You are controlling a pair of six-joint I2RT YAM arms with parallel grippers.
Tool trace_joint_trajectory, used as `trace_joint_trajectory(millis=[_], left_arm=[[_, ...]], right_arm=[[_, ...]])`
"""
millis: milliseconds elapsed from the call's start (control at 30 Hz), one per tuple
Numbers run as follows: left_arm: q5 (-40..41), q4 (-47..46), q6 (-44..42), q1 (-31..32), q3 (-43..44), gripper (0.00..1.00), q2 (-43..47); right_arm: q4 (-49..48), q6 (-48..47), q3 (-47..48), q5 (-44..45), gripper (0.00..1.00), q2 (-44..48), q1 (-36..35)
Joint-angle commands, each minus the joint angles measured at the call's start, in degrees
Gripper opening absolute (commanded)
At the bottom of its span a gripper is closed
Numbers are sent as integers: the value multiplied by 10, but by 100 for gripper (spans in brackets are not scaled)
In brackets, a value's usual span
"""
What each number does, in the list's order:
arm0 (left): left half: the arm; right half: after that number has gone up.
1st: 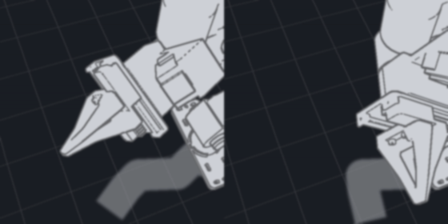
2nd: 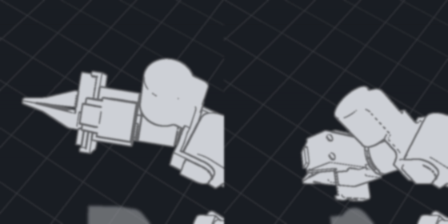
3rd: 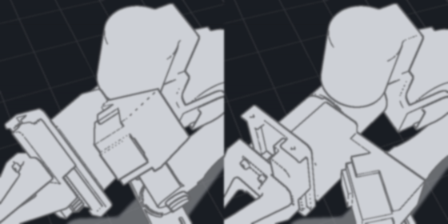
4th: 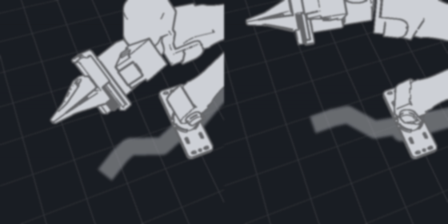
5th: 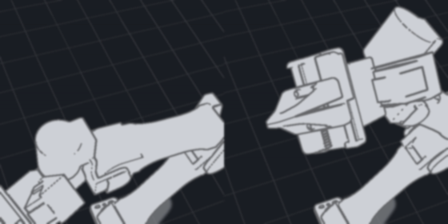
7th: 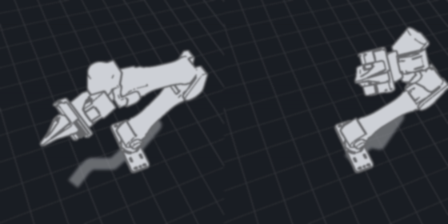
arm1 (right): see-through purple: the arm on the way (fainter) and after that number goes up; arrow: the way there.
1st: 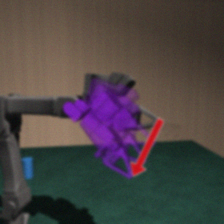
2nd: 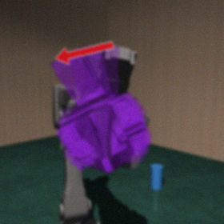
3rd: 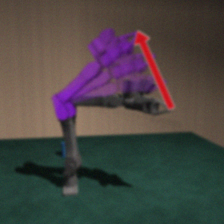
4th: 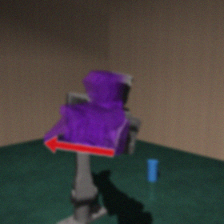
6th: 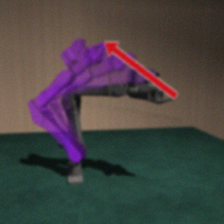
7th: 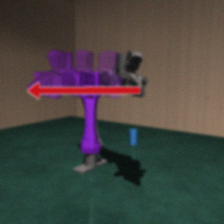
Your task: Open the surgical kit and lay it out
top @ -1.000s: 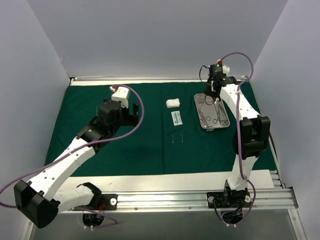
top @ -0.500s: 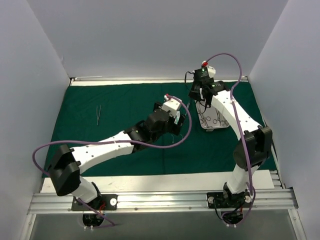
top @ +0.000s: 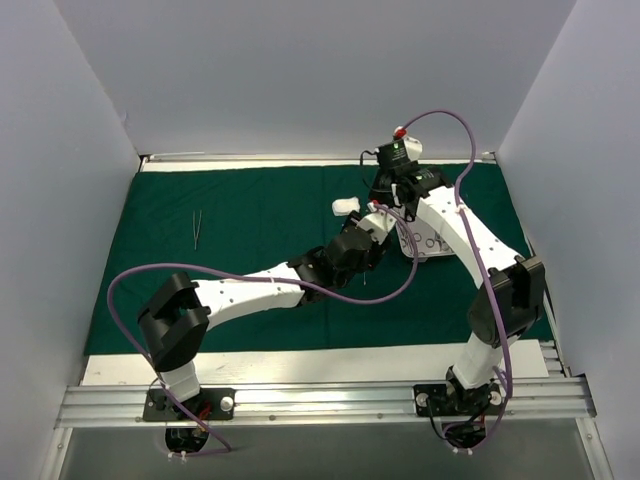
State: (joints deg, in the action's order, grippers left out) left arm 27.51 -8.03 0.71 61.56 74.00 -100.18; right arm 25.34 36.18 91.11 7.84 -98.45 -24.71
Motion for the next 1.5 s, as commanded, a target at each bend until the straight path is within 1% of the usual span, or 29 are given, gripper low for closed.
trace_joint_trajectory(millis=[0,67,233,267,433,467,500,600,633,833,933,967,1033,1067,1100,1133,1267,1300,1333,1400,1433,1467], left_arm=[[38,-32,-34,5,33,63,-17],[54,-34,-37,4,31,56,-22],[68,-50,-39,4,20,52,-32],[72,-53,-39,5,19,46,-34],[74,-64,-42,4,13,31,-34],[74,-67,-44,4,13,26,-31],[73,-69,-47,4,10,17,-30],[73,-77,-49,5,-1,4,-25],[74,-80,-51,4,-5,2,-22],[76,-105,-51,5,-42,2,-3],[82,-113,-47,4,-53,2,4],[84,-117,-46,4,-60,2,9],[91,-124,-43,3,-69,2,13],[96,-128,-41,2,-79,2,18],[99,-129,-37,1,-83,2,21],[102,-130,-34,-1,-87,2,26],[110,-124,-13,-19,-113,2,46],[108,-121,7,-24,-125,2,50],[106,-115,13,-30,-133,2,61],[100,-107,31,-51,-152,2,75],[98,-103,39,-59,-158,2,82],[94,-90,45,-78,-164,2,99]], right_arm=[[10,11,-2,21,0,30,-8],[9,11,-2,22,0,32,-10],[10,12,-2,23,0,34,-14],[10,12,-2,22,0,35,-15],[8,13,-5,23,0,36,-17],[8,13,-8,23,0,36,-17],[7,13,-8,22,0,35,-17],[2,18,-10,19,0,35,-19],[1,19,-10,19,0,34,-20],[-8,31,-8,12,0,33,-22],[-13,38,-3,8,11,33,-22],[-15,39,-2,7,19,32,-23],[-21,40,5,1,28,32,-22],[-21,40,8,0,36,33,-21],[-22,40,13,-1,39,32,-21],[-22,38,20,-2,45,33,-20],[-29,29,31,-9,57,41,-8],[-32,28,30,-13,59,44,3],[-35,24,28,-24,65,53,9],[-45,16,16,-33,71,64,23],[-49,13,11,-36,77,77,37],[-54,9,7,-39,79,84,44]])
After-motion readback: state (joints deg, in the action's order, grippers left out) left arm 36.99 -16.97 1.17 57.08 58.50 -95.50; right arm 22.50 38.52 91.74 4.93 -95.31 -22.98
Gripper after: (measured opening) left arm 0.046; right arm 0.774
